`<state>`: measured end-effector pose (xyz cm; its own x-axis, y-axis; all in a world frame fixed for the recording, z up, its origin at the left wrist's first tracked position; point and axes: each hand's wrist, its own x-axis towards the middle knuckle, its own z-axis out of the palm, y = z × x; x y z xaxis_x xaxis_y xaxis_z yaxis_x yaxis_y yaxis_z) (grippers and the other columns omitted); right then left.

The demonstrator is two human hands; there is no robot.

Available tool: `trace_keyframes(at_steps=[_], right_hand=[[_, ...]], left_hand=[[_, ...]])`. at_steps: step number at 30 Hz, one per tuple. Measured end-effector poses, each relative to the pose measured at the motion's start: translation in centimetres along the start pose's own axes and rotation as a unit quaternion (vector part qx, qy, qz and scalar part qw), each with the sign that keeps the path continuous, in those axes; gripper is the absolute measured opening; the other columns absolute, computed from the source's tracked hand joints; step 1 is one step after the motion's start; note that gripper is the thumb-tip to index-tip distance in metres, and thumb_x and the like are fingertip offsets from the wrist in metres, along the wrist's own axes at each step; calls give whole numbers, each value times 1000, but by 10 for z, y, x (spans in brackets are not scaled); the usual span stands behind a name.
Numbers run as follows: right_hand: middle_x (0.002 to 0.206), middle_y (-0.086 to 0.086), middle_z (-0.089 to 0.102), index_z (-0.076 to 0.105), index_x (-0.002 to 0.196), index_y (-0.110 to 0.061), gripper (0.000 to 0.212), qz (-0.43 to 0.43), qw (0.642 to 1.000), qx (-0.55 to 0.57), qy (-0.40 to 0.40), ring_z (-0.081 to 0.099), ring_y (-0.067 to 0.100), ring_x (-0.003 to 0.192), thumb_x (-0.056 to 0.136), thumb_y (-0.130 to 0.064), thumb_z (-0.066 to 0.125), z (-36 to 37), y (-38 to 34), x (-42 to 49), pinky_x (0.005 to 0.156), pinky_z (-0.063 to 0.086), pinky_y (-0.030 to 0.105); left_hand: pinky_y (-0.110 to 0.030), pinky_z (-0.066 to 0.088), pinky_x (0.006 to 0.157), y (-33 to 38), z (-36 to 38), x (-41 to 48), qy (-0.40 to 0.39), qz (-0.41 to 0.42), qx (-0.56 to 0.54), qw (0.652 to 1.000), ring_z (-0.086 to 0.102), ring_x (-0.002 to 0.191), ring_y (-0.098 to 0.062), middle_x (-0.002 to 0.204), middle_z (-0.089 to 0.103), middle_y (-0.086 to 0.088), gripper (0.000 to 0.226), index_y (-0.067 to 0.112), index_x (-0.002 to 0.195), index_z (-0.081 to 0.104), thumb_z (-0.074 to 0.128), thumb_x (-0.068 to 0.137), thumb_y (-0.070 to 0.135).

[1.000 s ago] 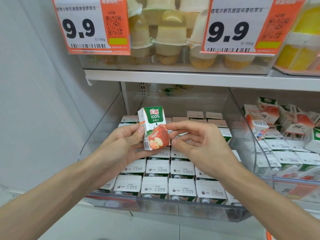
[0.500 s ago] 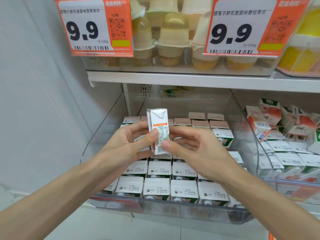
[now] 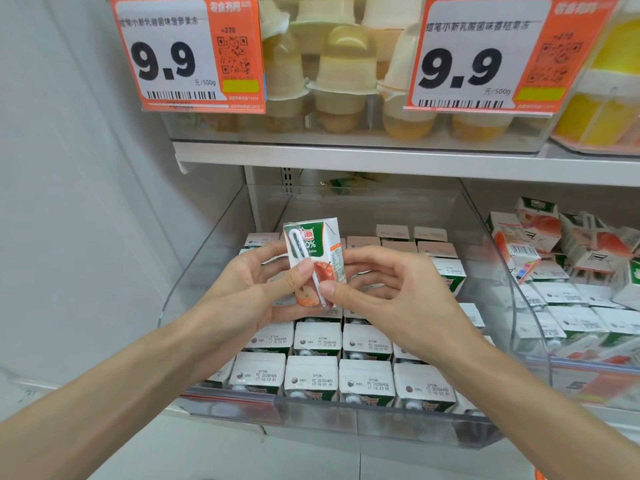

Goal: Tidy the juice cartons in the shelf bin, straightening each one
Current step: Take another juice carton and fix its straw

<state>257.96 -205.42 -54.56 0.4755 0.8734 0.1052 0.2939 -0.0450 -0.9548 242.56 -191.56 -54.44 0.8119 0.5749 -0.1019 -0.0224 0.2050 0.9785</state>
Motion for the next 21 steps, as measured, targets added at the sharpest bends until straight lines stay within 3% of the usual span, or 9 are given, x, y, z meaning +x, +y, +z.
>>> trace_keyframes(at_steps=[8, 15, 21], right_hand=[[98, -17, 79, 74, 111, -36, 32, 0, 999, 5, 38, 74, 3, 90, 83, -30, 88, -4, 4, 3, 86, 61, 24], [102, -20, 78, 74, 119, -36, 33, -5, 999, -9, 32, 73, -1, 96, 88, -28, 84, -3, 3, 3, 90, 60, 23], [111, -18, 77, 75, 127, -39, 36, 10, 1000, 2, 21, 75, 1, 99, 93, -28, 80, -2, 1, 2, 96, 61, 30]], left_hand=[[-43, 63, 94, 4, -6, 0, -53, 11, 27, 998, 72, 122, -32, 133, 73, -12, 37, 13, 145, 59, 49, 109, 15], [-32, 60, 99, 0, -12, 3, -6, 42, 112, 993, 74, 118, -24, 129, 76, -3, 37, 20, 142, 61, 58, 105, 19], [-30, 59, 100, -2, -10, 5, 11, 42, 95, 995, 75, 116, -24, 126, 77, -5, 35, 17, 140, 63, 58, 105, 18]])
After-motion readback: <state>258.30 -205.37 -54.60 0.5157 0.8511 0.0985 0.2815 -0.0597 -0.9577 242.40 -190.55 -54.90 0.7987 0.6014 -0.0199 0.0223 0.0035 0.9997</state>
